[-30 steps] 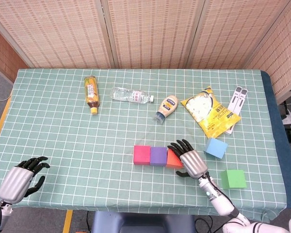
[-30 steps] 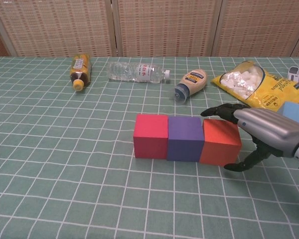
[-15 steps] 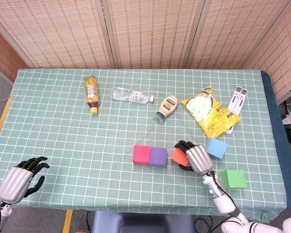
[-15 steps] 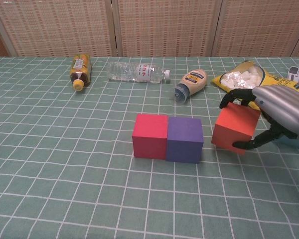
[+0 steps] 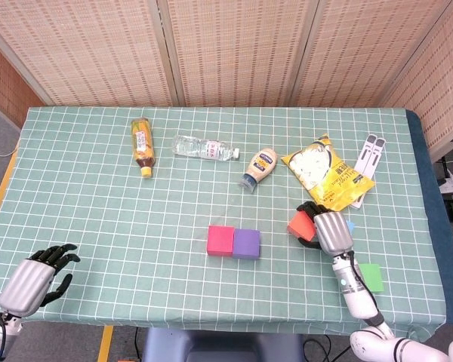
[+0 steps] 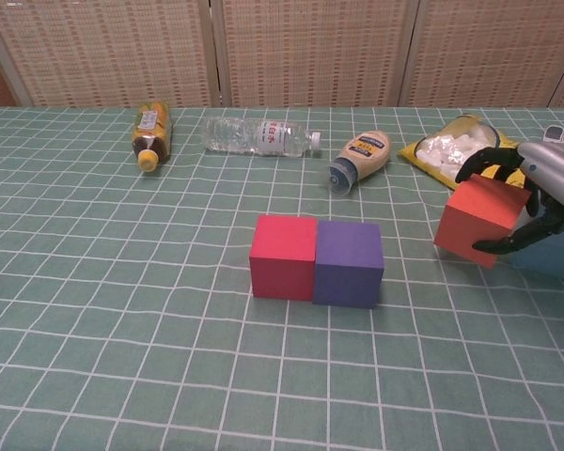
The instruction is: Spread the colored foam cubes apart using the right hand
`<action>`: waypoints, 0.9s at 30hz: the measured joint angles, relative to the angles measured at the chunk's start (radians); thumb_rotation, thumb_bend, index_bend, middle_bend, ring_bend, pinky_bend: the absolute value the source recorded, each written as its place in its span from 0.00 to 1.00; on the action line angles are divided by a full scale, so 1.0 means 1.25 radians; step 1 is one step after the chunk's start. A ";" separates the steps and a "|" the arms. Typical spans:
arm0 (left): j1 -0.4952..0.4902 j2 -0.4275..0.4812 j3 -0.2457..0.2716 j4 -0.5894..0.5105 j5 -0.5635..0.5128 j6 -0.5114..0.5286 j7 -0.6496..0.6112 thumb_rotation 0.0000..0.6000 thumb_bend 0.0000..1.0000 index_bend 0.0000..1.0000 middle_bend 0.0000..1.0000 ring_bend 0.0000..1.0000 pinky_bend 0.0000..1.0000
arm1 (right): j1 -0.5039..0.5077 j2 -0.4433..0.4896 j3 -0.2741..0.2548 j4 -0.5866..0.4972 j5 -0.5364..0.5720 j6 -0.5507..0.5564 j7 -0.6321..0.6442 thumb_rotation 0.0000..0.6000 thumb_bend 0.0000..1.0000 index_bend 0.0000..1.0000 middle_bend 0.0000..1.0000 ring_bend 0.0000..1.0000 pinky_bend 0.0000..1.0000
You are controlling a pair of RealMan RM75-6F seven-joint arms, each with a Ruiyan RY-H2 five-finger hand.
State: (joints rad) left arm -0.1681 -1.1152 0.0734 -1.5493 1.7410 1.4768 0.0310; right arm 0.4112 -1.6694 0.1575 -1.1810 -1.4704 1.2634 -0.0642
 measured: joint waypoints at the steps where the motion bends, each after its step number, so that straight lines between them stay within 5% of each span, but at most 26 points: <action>1: 0.000 0.000 0.000 0.000 0.000 0.000 0.000 1.00 0.47 0.39 0.25 0.29 0.45 | 0.002 0.002 -0.004 0.002 -0.003 -0.006 0.020 1.00 0.13 0.17 0.18 0.06 0.26; 4: 0.001 0.001 -0.001 0.001 -0.002 0.003 -0.005 1.00 0.47 0.39 0.25 0.29 0.45 | 0.006 0.005 -0.014 0.006 -0.018 -0.008 0.064 1.00 0.09 0.03 0.04 0.00 0.10; 7: 0.002 0.002 -0.001 0.002 0.000 0.007 -0.009 1.00 0.47 0.38 0.25 0.29 0.45 | 0.006 0.008 -0.034 0.004 -0.062 0.018 0.102 1.00 0.08 0.00 0.02 0.00 0.06; 15: 0.000 0.001 0.001 0.001 0.001 -0.001 -0.002 1.00 0.47 0.39 0.25 0.29 0.45 | 0.004 0.039 -0.096 -0.074 -0.168 0.093 0.146 1.00 0.08 0.00 0.02 0.00 0.03; 27: 0.001 0.003 0.000 0.001 -0.002 0.005 -0.012 1.00 0.47 0.38 0.25 0.29 0.45 | 0.058 0.070 -0.104 -0.200 -0.127 -0.055 0.122 1.00 0.08 0.01 0.02 0.00 0.03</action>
State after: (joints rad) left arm -0.1668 -1.1119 0.0728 -1.5478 1.7384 1.4828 0.0157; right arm 0.4831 -1.5819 0.0271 -1.4310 -1.6294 1.1942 0.0881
